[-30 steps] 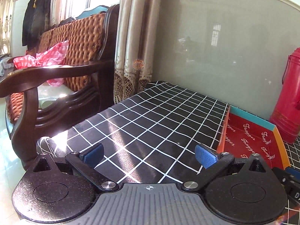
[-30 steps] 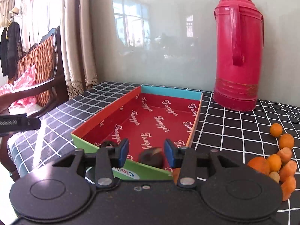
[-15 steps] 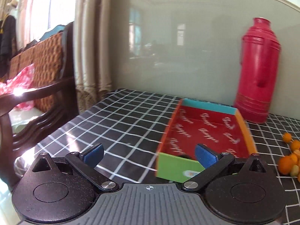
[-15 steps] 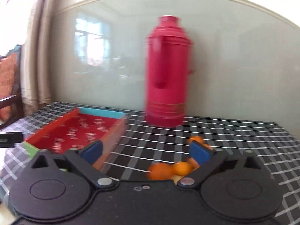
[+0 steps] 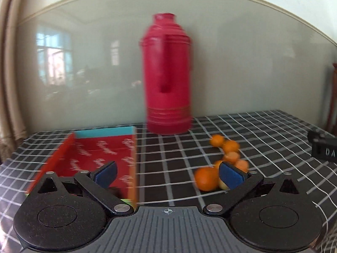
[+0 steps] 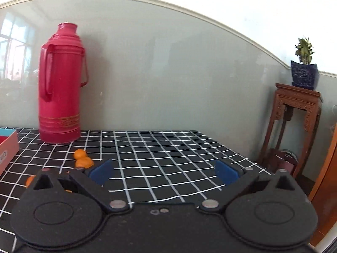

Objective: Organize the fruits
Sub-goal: 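Reach to the large orange and close the left tool on it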

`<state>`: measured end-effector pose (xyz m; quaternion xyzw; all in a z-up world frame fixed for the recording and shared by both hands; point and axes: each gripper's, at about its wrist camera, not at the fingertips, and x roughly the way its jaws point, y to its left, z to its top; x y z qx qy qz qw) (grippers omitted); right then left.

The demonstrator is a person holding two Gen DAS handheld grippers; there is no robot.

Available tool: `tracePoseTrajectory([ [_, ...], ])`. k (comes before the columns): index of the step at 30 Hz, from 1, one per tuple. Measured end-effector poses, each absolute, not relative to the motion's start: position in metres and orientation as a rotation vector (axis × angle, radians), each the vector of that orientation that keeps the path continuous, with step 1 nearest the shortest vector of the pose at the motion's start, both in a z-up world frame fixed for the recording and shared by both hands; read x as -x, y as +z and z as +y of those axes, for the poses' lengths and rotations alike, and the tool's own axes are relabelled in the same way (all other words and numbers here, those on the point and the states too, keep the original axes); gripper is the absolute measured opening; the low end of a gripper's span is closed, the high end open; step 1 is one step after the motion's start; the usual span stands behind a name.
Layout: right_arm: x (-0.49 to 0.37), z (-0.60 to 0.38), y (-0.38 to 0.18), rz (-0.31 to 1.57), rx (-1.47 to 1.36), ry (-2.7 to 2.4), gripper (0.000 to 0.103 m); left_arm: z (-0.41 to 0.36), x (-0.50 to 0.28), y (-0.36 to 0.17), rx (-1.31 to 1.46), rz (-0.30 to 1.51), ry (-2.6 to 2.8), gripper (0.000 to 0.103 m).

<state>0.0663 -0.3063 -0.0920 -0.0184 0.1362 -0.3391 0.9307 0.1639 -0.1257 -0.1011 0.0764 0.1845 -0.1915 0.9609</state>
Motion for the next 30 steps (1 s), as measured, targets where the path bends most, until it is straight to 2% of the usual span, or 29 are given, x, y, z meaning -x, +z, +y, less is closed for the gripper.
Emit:
tracePoseTrajectory([
  [4,-0.057,-0.312,-0.093,0.28,0.024,-0.667,0.097,-0.161,-0.167,-0.113,-0.192,0.407,-0.415,0.102],
  [6,-0.054,-0.315,-0.092,0.276,0.016,-0.651,0.097,-0.17,-0.178,-0.12,-0.193,0.443,-0.416,0.094],
  [7,-0.053,-0.315,-0.091,0.274,0.014,-0.647,0.097,-0.175,-0.186,-0.124,-0.184,0.478,-0.418,0.084],
  [8,-0.052,-0.315,-0.091,0.274,0.014,-0.644,0.097,-0.179,-0.194,-0.128,-0.168,0.514,-0.419,0.079],
  [18,-0.048,-0.319,-0.092,0.267,0.012,-0.635,0.097,-0.188,-0.224,-0.147,-0.091,0.565,-0.383,0.074],
  [21,-0.047,-0.319,-0.091,0.266,0.004,-0.636,0.097,-0.187,-0.227,-0.149,-0.05,0.568,-0.394,0.061],
  [23,-0.047,-0.32,-0.092,0.268,-0.009,-0.631,0.097,-0.186,-0.227,-0.149,-0.029,0.578,-0.403,0.042],
  [30,-0.048,-0.322,-0.092,0.271,-0.048,-0.617,0.097,-0.18,-0.222,-0.151,0.002,0.582,-0.403,0.04],
])
